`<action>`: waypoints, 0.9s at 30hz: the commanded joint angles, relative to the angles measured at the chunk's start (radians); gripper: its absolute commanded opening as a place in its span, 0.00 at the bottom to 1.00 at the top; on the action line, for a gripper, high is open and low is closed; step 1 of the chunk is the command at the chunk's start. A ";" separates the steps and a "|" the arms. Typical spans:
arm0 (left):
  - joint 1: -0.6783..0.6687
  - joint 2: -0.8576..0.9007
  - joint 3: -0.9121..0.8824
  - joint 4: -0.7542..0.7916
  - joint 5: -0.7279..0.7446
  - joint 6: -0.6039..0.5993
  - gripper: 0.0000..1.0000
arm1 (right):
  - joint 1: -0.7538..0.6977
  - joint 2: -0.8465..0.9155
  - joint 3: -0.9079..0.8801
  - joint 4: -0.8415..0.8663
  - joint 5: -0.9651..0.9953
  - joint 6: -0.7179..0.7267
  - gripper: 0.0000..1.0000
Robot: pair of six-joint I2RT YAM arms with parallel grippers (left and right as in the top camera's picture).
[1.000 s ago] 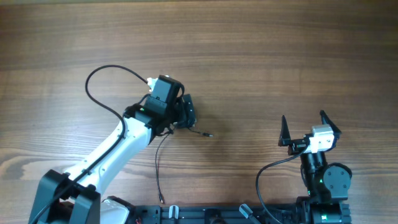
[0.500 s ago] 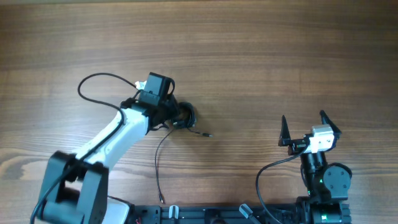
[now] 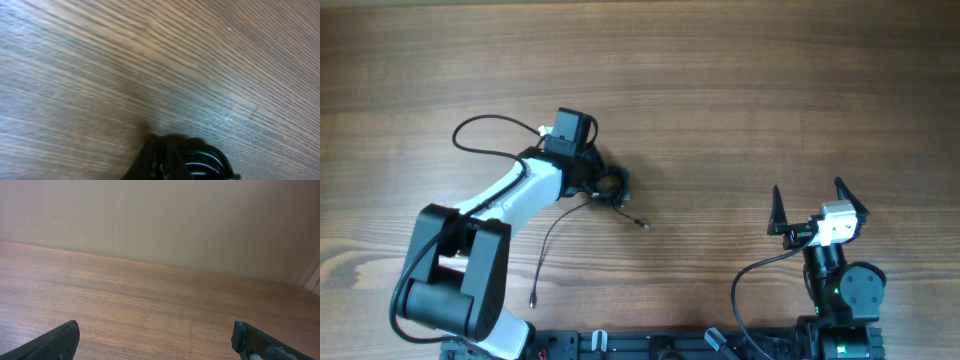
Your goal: Untangle cables
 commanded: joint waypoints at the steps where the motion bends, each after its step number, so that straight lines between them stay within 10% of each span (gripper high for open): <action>1: 0.020 -0.101 -0.005 -0.029 0.040 0.006 0.04 | 0.006 -0.003 -0.003 0.002 0.018 -0.009 1.00; 9: 0.011 -0.328 -0.005 -0.060 0.061 0.108 0.04 | 0.006 -0.003 -0.003 0.037 -0.039 0.026 1.00; 13: -0.004 -0.329 -0.005 -0.048 0.209 0.422 0.04 | 0.006 -0.002 -0.003 0.035 -0.508 0.860 1.00; 16: -0.004 -0.329 -0.005 -0.030 0.325 0.536 0.04 | 0.006 -0.002 -0.003 0.039 -0.422 1.318 1.00; 22: -0.004 -0.329 -0.005 0.038 0.452 0.552 0.04 | 0.006 0.172 0.163 -0.077 -0.359 0.973 0.95; 27: -0.004 -0.328 -0.005 0.086 0.564 0.496 0.04 | 0.008 0.646 0.404 -0.085 -0.800 0.778 0.99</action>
